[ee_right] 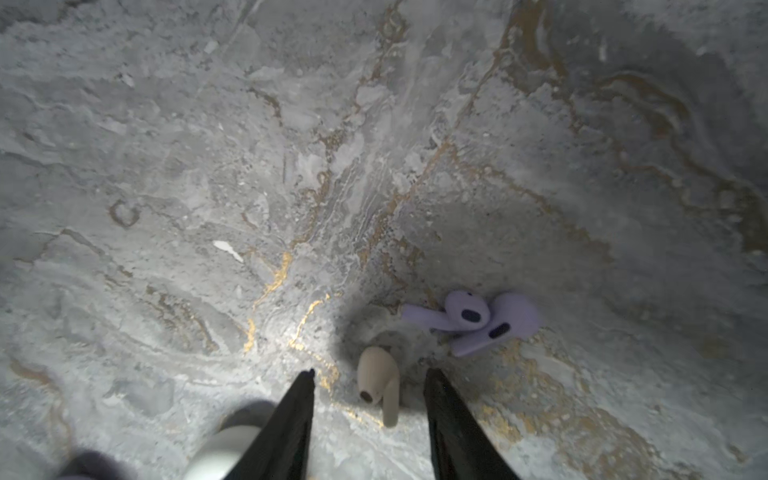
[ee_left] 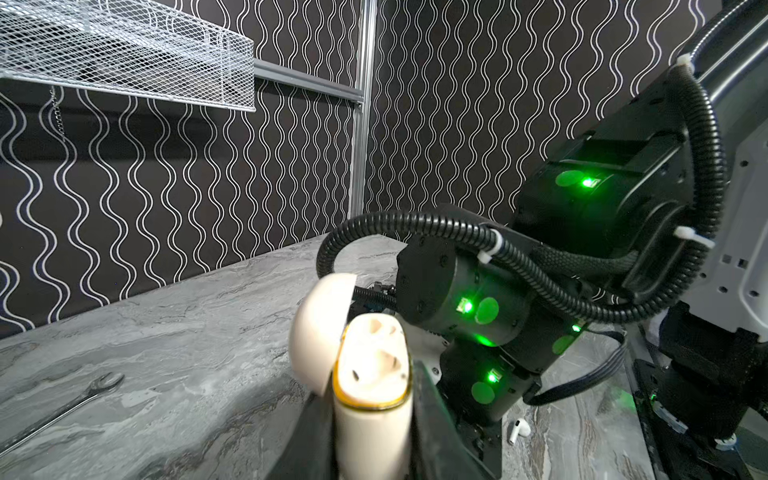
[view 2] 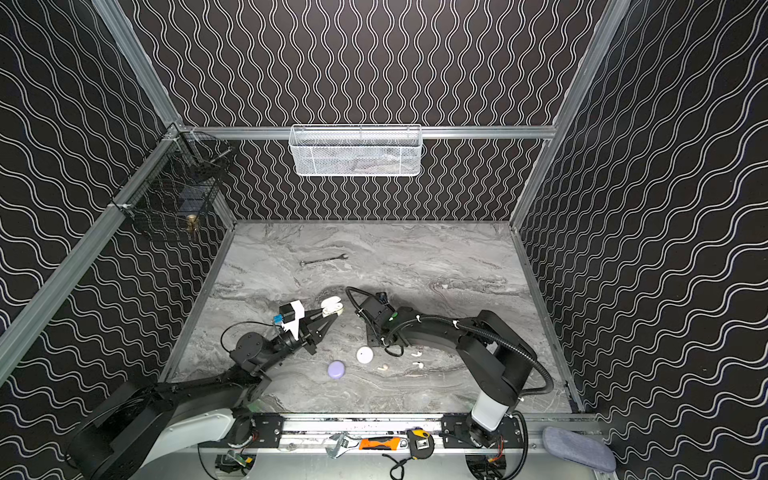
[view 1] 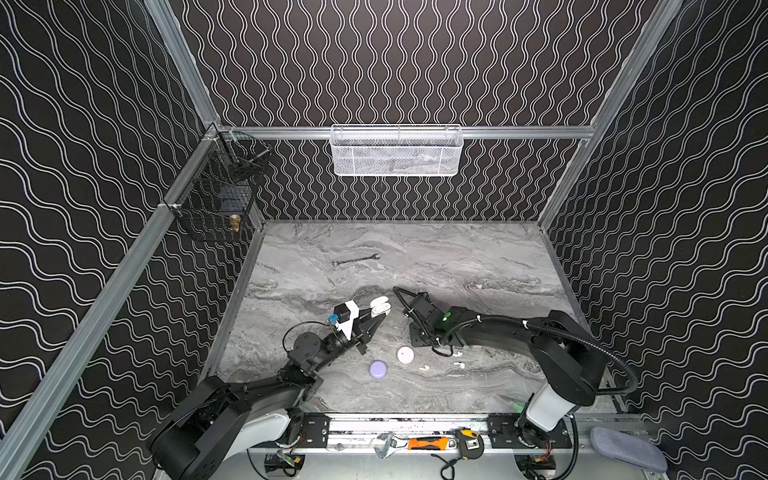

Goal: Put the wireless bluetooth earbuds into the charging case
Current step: 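Lower the right gripper and close on the cream earbud's stem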

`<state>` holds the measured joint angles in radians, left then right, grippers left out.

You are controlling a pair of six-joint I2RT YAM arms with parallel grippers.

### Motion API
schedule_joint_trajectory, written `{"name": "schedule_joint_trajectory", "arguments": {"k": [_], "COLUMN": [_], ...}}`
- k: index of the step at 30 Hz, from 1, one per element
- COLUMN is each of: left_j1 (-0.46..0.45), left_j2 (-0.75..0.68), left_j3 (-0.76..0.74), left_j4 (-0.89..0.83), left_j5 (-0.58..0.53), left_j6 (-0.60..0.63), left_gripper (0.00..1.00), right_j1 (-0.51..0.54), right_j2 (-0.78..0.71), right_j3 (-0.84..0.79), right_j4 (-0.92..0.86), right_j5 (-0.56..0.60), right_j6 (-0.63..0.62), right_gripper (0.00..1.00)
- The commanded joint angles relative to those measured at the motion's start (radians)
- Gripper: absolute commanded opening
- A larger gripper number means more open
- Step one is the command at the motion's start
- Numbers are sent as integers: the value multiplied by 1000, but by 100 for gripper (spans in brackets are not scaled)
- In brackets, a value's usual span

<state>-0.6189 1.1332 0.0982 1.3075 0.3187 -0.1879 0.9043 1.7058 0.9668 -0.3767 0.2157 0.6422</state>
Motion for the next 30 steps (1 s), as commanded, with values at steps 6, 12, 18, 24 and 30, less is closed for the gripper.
{"name": "schedule_joint_trajectory", "arguments": {"k": [6,12,18,24,30], "left_j1": [1,1,1,1,1], "left_j2": [-25,-24,-27,-52,-52], "left_j3": [0,-3,-9,-8,-11], "left_j4": [13,18,22,-1,6], "left_j5": [-15,-20,-33,-32,-37], "left_j6": [3,1,2,8,5], "left_gripper": [0,0,0,0,0], "right_j1": [3,3,2,2,2], "right_j2": [42,67,63,74,78], "right_j3": [22,26,25,26,25], "right_j4": [-39,-41,-35,-36,-39], "right_j5": [8,13,16,8,12], "right_j6": [-11,-17,-12,-13,-11], "right_gripper": [40,36,30,25,18]}}
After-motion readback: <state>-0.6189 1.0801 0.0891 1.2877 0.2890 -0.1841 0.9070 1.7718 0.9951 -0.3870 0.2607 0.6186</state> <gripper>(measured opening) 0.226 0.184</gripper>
